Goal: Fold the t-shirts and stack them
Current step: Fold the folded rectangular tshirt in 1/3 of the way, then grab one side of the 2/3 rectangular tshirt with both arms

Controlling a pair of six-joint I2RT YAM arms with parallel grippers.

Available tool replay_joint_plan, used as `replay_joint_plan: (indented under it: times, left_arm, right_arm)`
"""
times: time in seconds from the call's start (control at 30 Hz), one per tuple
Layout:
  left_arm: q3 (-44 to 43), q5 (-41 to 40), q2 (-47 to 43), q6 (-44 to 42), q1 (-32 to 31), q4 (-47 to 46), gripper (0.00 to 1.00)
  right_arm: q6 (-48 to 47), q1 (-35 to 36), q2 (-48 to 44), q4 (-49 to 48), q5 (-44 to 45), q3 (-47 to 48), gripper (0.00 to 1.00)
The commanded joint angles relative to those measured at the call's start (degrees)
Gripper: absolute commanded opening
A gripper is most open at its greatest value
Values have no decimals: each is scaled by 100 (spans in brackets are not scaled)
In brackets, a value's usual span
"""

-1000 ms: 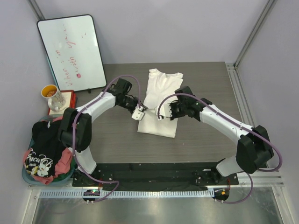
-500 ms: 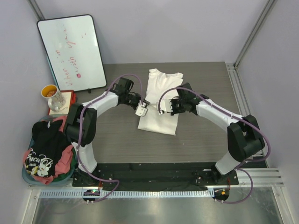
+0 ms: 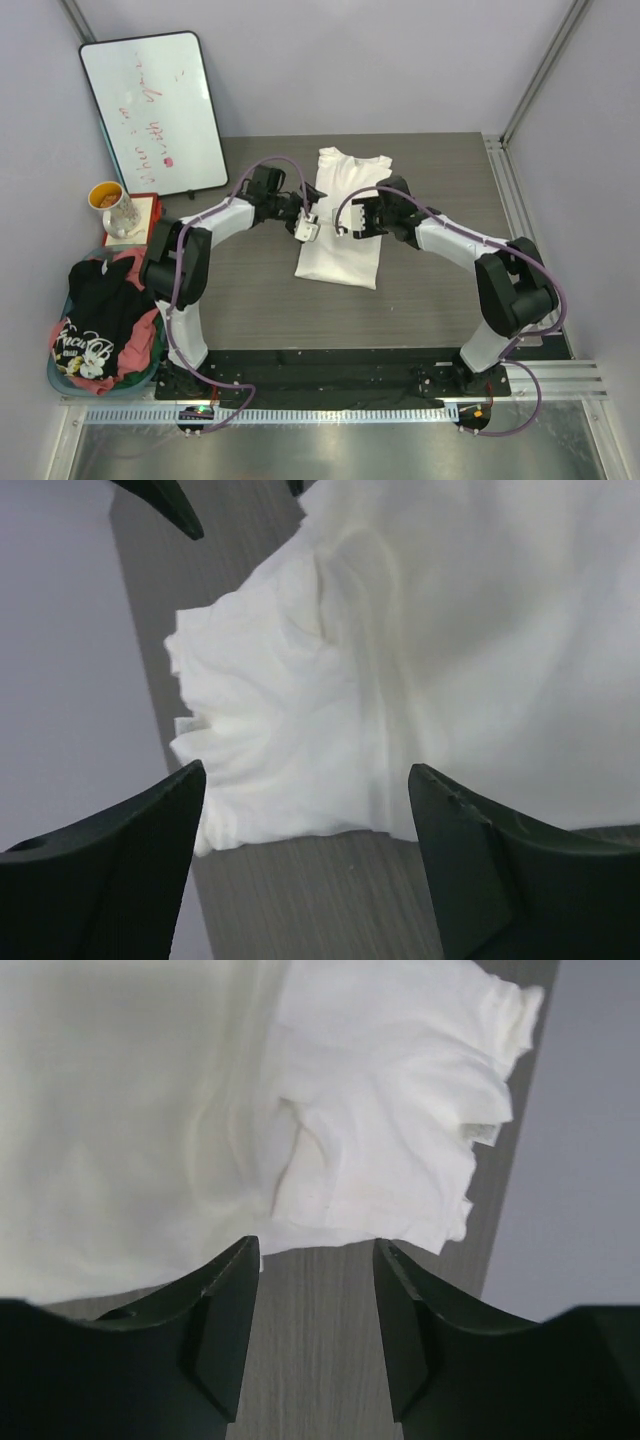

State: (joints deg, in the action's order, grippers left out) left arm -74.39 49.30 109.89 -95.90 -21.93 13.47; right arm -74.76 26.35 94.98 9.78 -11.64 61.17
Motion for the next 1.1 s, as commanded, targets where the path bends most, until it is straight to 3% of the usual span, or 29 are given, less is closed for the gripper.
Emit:
replay_joint_plan:
  times: [0.0, 0.13, 0.27, 0.33, 0.37, 0.43, 0.47, 0.5, 0.53, 0.67, 0.73, 1.07]
  left_arm:
    - [547, -245, 76, 1440, 40, -3056, 88]
    - [619, -456, 103, 1837, 22, -3720, 88]
    - [627, -509, 42, 1986, 14, -3904, 87]
    - [619, -561, -11, 2189, 22, -3984, 83]
    - [627, -570, -46, 2242, 22, -3993, 59]
    - [636, -492, -194, 2426, 22, -3915, 4]
    - [601, -413, -265, 2522, 31, -3766, 0]
    - [514, -90, -344, 2602, 66, -3469, 0]
    - [357, 96, -406, 2385, 84, -2030, 0]
    - [-1013, 642, -162, 1085, 102, 1201, 0]
    - [-1156, 599, -12, 689, 102, 1595, 0]
    - [-1613, 494, 797, 476, 128, 2299, 0]
  right_arm:
    - [146, -7, -24, -2904, 863, -719, 57]
    - [312, -16, 222, -3308, 1497, -598, 57]
    - [857, -42, 109, -2369, 1009, -44, 50]
    - [1121, -68, 21, -1394, 638, 236, 15]
    - [1191, -86, -49, -652, 193, 334, 3]
    - [1235, -112, -67, -32, -214, 605, 1]
    - [1245, -104, -50, 571, -555, 711, 1]
    - [1332, -104, -32, 795, -654, 799, 1]
    - [1385, -112, 3, 971, -751, 905, 1]
    - [1596, -174, 170, 1499, -1112, 967, 1]
    - [1797, -218, 336, 1509, -1252, 1011, 1]
    - [2018, -481, 1224, 1457, -1341, 1626, 1]
